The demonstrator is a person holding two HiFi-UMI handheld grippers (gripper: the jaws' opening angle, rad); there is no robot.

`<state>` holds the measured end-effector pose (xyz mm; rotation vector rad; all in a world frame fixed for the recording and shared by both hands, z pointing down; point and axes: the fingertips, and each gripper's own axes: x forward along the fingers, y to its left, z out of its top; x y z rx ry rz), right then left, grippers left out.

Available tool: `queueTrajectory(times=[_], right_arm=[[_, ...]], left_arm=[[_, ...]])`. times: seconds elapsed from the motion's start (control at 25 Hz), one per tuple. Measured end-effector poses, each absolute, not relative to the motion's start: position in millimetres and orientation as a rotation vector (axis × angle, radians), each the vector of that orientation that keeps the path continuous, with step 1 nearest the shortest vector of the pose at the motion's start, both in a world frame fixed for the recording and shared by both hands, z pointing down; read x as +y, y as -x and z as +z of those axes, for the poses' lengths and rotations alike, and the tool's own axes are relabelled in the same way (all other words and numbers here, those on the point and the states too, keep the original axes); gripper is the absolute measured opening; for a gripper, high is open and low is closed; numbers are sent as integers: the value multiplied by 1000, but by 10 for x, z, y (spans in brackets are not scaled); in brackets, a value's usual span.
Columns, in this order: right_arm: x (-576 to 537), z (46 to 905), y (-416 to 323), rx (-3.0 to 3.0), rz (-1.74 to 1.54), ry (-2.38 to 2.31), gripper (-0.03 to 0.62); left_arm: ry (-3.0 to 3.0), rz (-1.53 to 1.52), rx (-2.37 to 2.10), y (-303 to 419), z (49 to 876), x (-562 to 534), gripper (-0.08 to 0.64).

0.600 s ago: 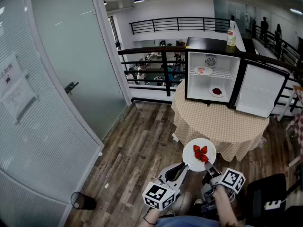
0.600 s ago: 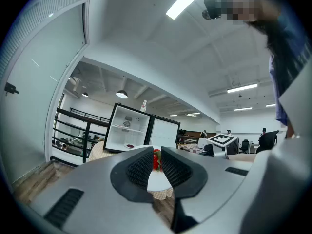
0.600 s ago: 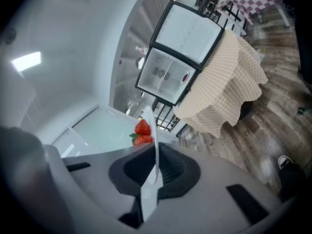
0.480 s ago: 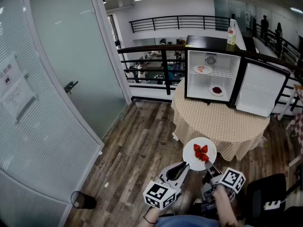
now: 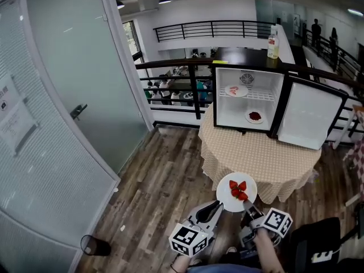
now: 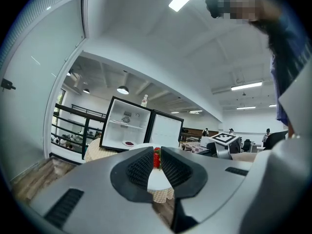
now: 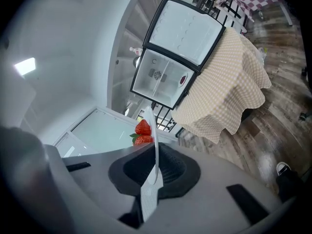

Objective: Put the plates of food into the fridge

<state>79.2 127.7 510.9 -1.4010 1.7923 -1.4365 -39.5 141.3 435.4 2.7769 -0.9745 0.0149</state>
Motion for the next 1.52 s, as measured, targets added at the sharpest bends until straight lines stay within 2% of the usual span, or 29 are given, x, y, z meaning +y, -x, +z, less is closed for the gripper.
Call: queueTrajectory(times=[0.72,1.16,1.52], right_arm=[[986,5282,-1684,1817,-1509,1363,23],[809,5405,-1763,1771,-1550,1357,23],[203,5509,-1721,1702,-1547,1404,23]], left_arm=[[-2726,32,-1027,-506,4449,1106,44],[-2739,75,-1004,-630,4470,877,44],[-2781,97,-909,-612,4563,185,44]])
